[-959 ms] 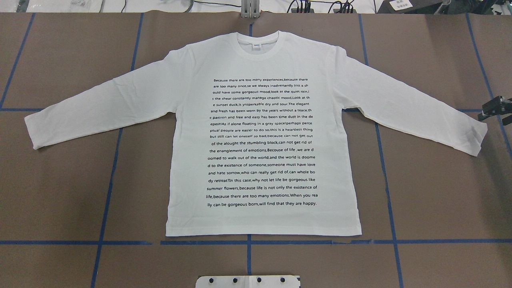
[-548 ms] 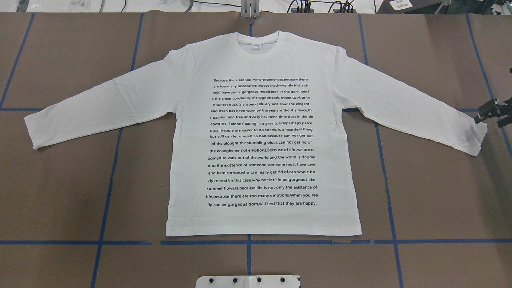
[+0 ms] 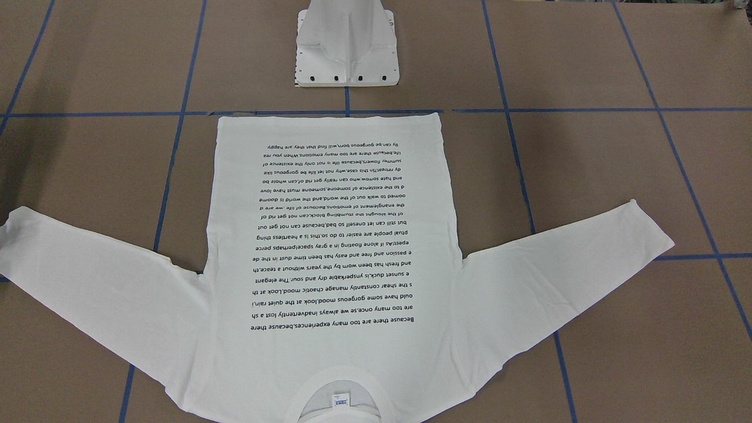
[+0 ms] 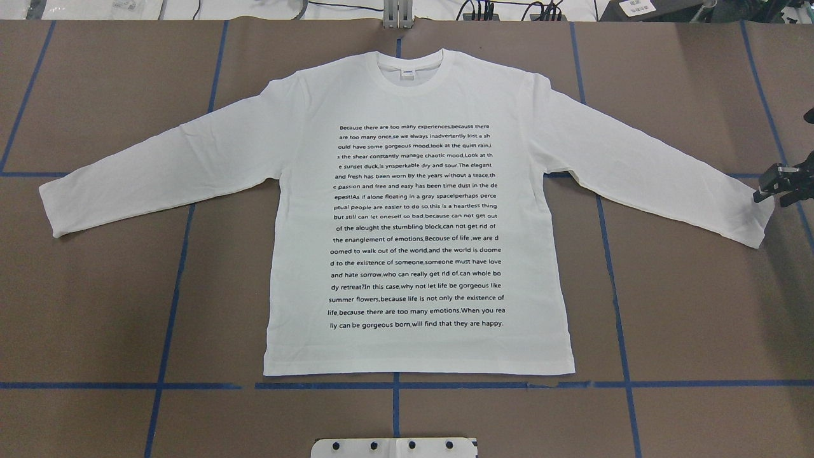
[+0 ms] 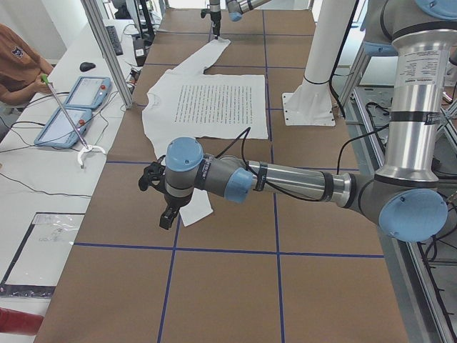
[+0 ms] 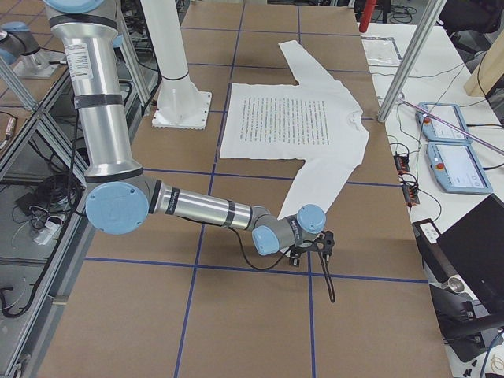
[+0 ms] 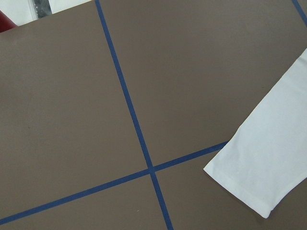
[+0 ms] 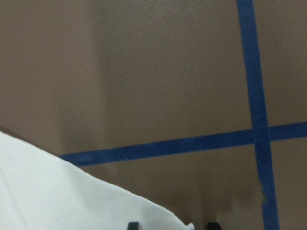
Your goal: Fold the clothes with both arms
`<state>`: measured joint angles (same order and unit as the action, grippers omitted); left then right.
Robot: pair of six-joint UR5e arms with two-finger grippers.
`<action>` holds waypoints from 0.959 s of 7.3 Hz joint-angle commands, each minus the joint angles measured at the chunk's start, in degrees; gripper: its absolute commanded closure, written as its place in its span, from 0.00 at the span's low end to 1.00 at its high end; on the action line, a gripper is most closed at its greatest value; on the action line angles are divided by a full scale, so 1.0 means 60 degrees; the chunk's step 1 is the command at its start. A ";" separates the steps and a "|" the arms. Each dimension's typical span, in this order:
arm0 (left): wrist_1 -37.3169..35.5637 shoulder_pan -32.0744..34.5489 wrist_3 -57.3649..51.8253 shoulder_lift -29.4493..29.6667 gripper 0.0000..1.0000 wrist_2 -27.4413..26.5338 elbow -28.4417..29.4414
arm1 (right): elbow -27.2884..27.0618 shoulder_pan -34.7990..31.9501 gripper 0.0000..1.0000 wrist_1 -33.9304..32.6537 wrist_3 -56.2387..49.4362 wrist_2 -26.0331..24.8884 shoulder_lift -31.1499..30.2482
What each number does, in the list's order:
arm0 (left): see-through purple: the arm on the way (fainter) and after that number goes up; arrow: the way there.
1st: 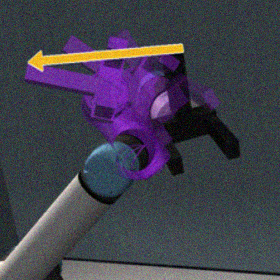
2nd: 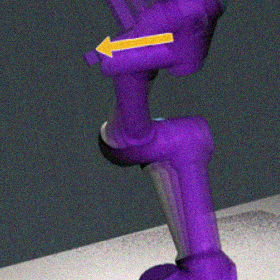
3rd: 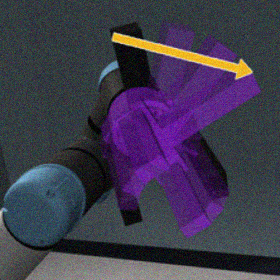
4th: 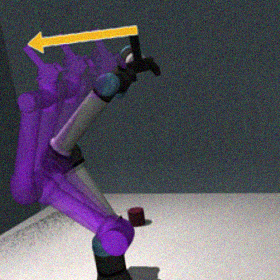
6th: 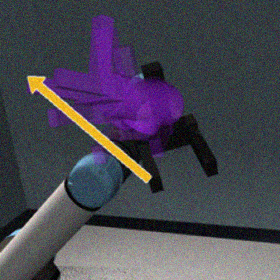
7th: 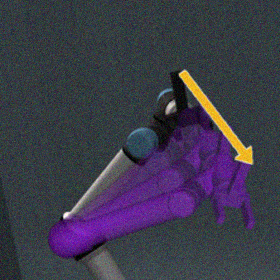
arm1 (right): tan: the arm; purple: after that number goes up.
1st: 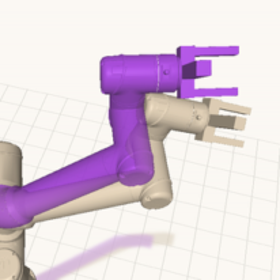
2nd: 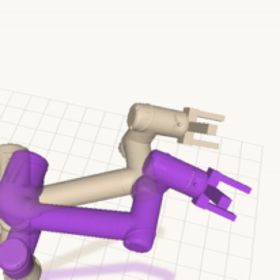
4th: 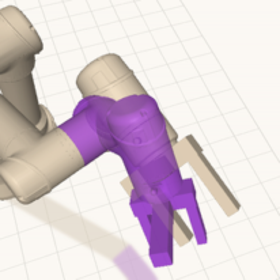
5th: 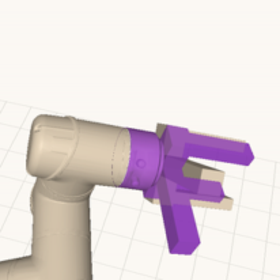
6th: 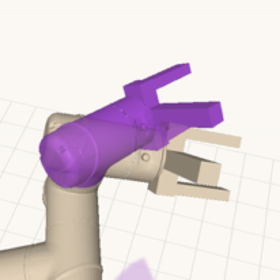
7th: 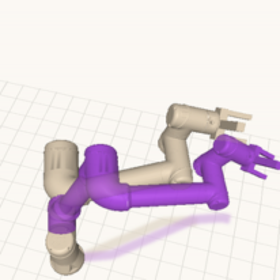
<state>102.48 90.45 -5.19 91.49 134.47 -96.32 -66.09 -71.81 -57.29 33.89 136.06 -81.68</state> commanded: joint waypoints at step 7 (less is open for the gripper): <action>-0.0015 -0.0017 0.0059 -0.0015 0.00 0.0469 -0.0338 | -0.0704 -0.0044 1.00 -0.0076 0.0240 0.0541 0.0166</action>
<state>102.34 90.45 -4.74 91.41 136.77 -98.04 -69.22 -71.99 -57.55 34.89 138.79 -80.89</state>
